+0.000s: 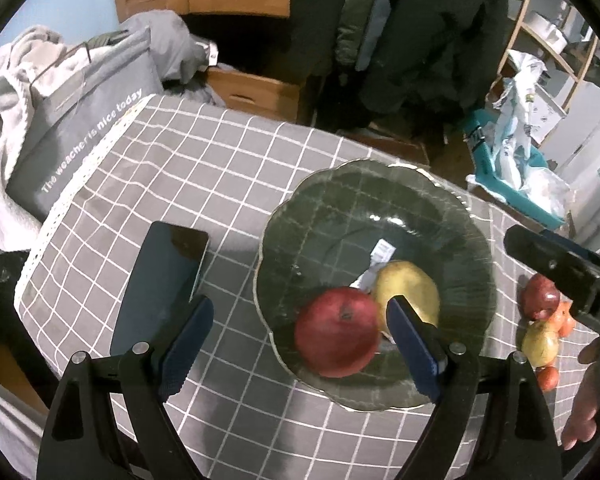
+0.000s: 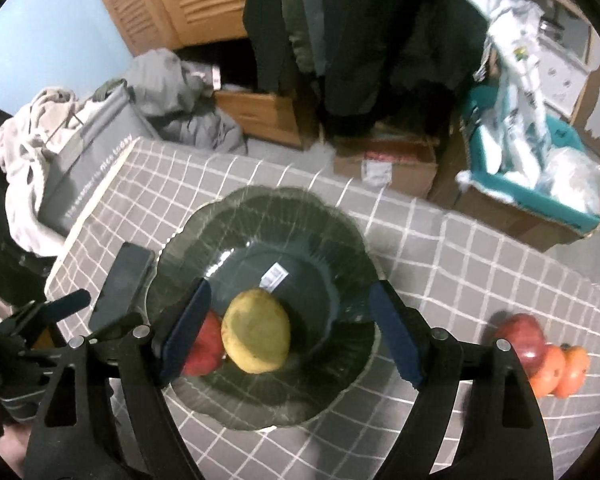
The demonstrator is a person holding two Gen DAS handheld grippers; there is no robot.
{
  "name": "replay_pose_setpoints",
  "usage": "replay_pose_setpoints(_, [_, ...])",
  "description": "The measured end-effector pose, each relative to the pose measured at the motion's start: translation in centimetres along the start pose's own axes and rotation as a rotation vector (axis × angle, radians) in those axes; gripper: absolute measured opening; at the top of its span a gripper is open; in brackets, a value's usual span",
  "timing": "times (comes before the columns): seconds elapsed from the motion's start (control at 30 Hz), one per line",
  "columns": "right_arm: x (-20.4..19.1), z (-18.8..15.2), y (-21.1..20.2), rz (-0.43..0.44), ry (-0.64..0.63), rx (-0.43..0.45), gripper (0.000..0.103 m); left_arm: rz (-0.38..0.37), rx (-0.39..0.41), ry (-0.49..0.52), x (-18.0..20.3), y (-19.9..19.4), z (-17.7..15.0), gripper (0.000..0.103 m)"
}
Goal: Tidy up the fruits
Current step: 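Lift both tools away from the bowl back toward the remaining fruit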
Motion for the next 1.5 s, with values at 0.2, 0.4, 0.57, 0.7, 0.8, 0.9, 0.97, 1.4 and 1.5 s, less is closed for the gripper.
replay_pose_setpoints(0.2, [0.8, -0.1, -4.1, -0.082, -0.026, 0.062, 0.082, -0.038, 0.034, 0.033, 2.1, -2.1, -0.2, 0.089])
replay_pose_setpoints(0.4, [1.6, -0.8, -7.5, -0.148, -0.044, 0.105, 0.082, -0.056, 0.082, 0.082, 4.2, -4.1, -0.6, 0.089])
replay_pose_setpoints(0.57, [2.5, -1.6, -10.4, -0.184, -0.036, 0.15, 0.082, -0.086, 0.11, 0.105, 5.5, -5.8, -0.9, 0.089])
replay_pose_setpoints(0.7, [3.3, -2.3, -12.6, -0.202, -0.019, 0.185, 0.082, -0.109, 0.127, 0.118, 6.5, -7.1, -1.2, 0.089])
replay_pose_setpoints(0.8, [3.8, -2.9, -14.1, -0.215, -0.009, 0.211, 0.082, -0.13, 0.147, 0.128, 7.3, -8.2, -1.5, 0.089])
replay_pose_setpoints(0.9, [4.4, -3.8, -15.5, -0.234, -0.003, 0.228, 0.082, -0.147, 0.167, 0.141, 8.2, -9.3, -1.8, 0.09])
replay_pose_setpoints(0.97, [4.9, -4.3, -16.4, -0.242, 0.005, 0.237, 0.082, -0.161, 0.186, 0.153, 8.8, -10.2, -2.1, 0.091])
replay_pose_setpoints(1.4, [8.8, -8.2, -22.7, -0.3, 0.068, 0.305, 0.082, -0.241, 0.293, 0.233, 12.8, -15.0, -4.0, 0.102])
replay_pose_setpoints(1.5, [9.7, -9.0, -23.8, -0.325, 0.082, 0.31, 0.082, -0.262, 0.301, 0.248, 13.7, -15.7, -4.4, 0.102])
Point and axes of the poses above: each gripper's, at about its wrist camera, not at the fingertips, and y roughly the way its jaws point, x to its right, z to its top, the point moved 1 cm from there along y, roughly the way its jaws point, and after that the axes turned 14 degrees about -y, right-handed, at the moved point
